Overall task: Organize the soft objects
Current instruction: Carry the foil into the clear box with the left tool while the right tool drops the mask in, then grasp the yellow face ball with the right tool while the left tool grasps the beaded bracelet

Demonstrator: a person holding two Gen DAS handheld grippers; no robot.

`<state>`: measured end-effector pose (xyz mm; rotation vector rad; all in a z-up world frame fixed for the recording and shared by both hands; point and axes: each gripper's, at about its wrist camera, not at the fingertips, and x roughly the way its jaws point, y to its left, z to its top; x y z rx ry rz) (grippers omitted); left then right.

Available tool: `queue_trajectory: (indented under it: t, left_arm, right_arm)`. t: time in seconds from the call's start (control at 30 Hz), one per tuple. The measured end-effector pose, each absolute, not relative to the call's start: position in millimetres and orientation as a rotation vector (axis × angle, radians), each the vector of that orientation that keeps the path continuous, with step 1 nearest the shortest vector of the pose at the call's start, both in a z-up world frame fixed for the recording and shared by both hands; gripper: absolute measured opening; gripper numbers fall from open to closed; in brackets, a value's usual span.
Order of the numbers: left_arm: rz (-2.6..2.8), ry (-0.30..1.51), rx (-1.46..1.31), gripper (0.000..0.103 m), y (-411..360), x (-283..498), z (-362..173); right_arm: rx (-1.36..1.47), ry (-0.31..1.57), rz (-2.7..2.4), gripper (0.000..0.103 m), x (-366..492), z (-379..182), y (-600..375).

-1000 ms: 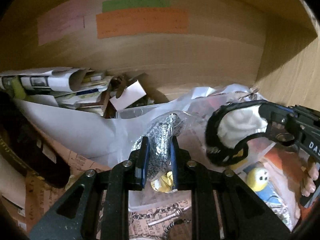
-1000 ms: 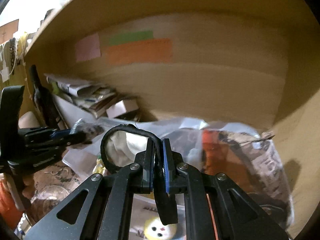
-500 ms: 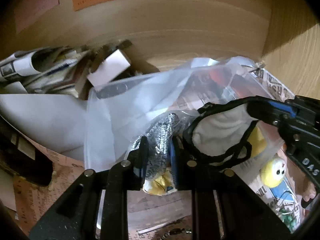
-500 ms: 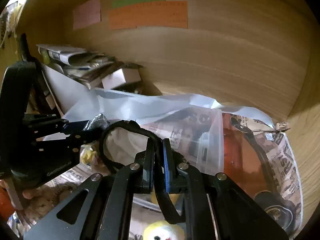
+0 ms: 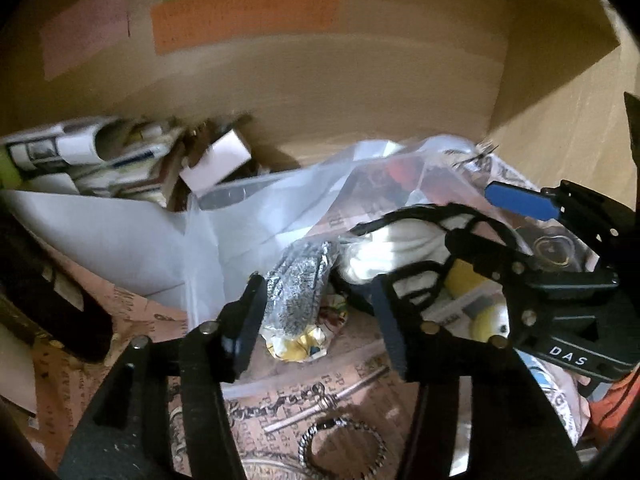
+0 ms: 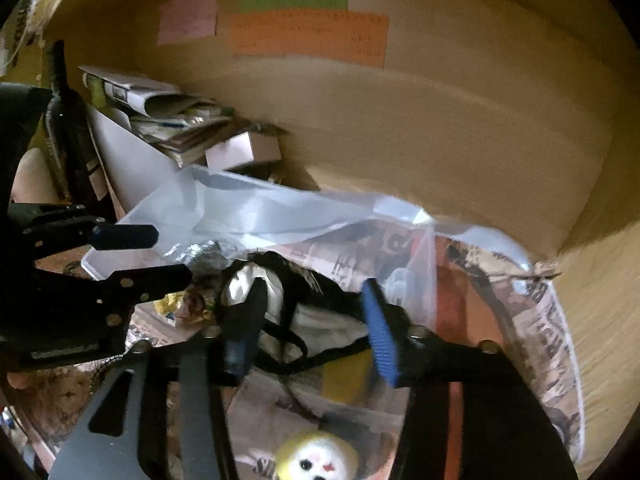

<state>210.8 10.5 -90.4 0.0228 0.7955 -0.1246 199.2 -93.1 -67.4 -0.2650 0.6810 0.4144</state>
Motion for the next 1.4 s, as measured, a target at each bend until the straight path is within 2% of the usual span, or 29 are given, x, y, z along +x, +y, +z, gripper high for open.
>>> queue_trajectory:
  t: [0.07, 0.13, 0.27, 0.33, 0.43, 0.9, 0.93, 1.07, 1.1, 1.13, 1.2, 1.27, 1.3, 1.33, 1.37, 1.4]
  left_arm:
    - [-0.124, 0.764, 0.026, 0.065, 10, 201, -81]
    - [-0.113, 0.729, 0.031, 0.073, 11, 190, -71]
    - [-0.093, 0.677, 0.037, 0.095, 15, 172, -58]
    - [-0.082, 0.665, 0.037, 0.100, 17, 163, -56]
    - [-0.076, 0.681, 0.038, 0.100, 22, 154, -61]
    - [-0.025, 0.933, 0.041, 0.100, 47, 148, -144]
    - [-0.029, 0.948, 0.038, 0.099, 48, 147, -149]
    - [-0.055, 1.001, 0.053, 0.070, 44, 144, -164]
    - [-0.063, 1.009, 0.054, 0.069, 43, 144, -167]
    - [-0.075, 1.012, 0.057, 0.065, 42, 143, -170]
    - [-0.088, 0.999, 0.058, 0.061, 41, 140, -171]
    - [-0.111, 0.996, 0.046, 0.043, 40, 138, -171]
    - [-0.119, 0.994, 0.043, 0.039, 40, 137, -170]
    - [-0.121, 0.991, 0.045, 0.032, 39, 136, -170]
    - [-0.124, 0.988, 0.048, 0.022, 38, 135, -170]
    - [-0.128, 0.984, 0.054, 0.018, 37, 133, -170]
  right_arm:
    - [-0.269, 0.656, 0.413, 0.062, 192, -60, -96]
    - [-0.265, 0.624, 0.407, 0.074, 183, -51, -100]
    - [-0.251, 0.578, 0.400, 0.083, 170, -37, -109]
    - [-0.241, 0.566, 0.399, 0.089, 164, -32, -114]
    - [-0.222, 0.554, 0.393, 0.097, 153, -30, -122]
    - [-0.197, 0.762, 0.347, 0.097, 150, -88, -150]
    - [-0.196, 0.786, 0.351, 0.097, 151, -95, -149]
    - [-0.200, 0.852, 0.369, 0.093, 154, -112, -144]
    - [-0.203, 0.868, 0.374, 0.084, 155, -116, -143]
    - [-0.203, 0.882, 0.380, 0.071, 156, -119, -142]
    - [-0.205, 0.910, 0.392, 0.057, 158, -124, -139]
    - [-0.200, 0.915, 0.403, 0.056, 157, -126, -139]
    - [-0.201, 0.915, 0.404, 0.052, 156, -126, -138]
    - [-0.201, 0.916, 0.407, 0.043, 155, -127, -138]
    - [-0.203, 0.920, 0.408, 0.042, 155, -127, -138]
    - [-0.201, 0.916, 0.407, 0.042, 155, -127, -138]
